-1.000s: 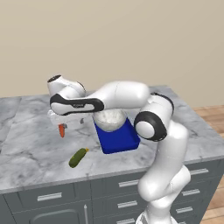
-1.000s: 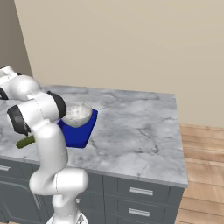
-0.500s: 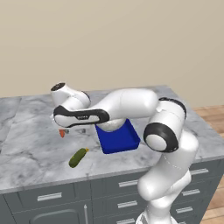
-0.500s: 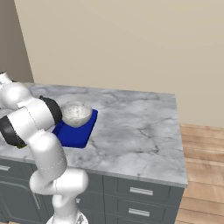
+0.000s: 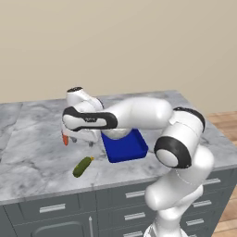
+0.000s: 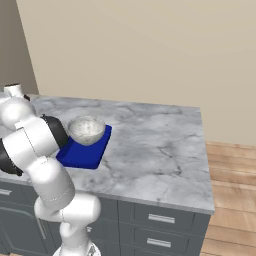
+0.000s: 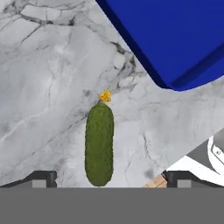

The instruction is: Place the two vegetables and bowl onto the tray for setting up a vegetable dip station.

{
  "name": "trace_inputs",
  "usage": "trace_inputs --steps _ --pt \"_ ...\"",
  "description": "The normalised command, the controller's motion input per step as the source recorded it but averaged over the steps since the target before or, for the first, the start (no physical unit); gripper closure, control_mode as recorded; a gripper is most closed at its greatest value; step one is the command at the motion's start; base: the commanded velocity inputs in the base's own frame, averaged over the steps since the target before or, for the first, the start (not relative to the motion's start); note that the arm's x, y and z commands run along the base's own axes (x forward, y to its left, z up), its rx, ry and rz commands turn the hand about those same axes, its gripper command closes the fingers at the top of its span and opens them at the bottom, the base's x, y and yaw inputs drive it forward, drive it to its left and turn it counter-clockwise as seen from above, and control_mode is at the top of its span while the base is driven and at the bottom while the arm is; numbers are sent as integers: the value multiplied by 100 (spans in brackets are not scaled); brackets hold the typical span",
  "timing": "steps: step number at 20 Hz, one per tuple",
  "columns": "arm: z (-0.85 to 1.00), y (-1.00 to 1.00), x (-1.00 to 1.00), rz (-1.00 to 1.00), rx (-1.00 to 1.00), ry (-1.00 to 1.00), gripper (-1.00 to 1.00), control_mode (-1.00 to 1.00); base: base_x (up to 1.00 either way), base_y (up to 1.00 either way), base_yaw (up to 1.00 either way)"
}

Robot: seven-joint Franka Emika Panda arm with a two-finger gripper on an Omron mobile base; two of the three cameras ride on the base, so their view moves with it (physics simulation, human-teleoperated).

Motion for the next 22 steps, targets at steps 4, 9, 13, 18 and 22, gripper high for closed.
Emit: trace_inputs --steps 4,9,13,18,22 --pt "-21 0 -18 -19 9 1 -100 -100 0 0 0" --pt "-25 0 -2 -18 2 0 -100 -100 0 0 0" --pt "-26 0 0 -12 0 4 -100 -100 0 0 0" --pt "-26 1 3 -2 0 6 -100 -100 0 0 0" --pt "-22 0 4 0 0 5 -100 -100 0 0 0"
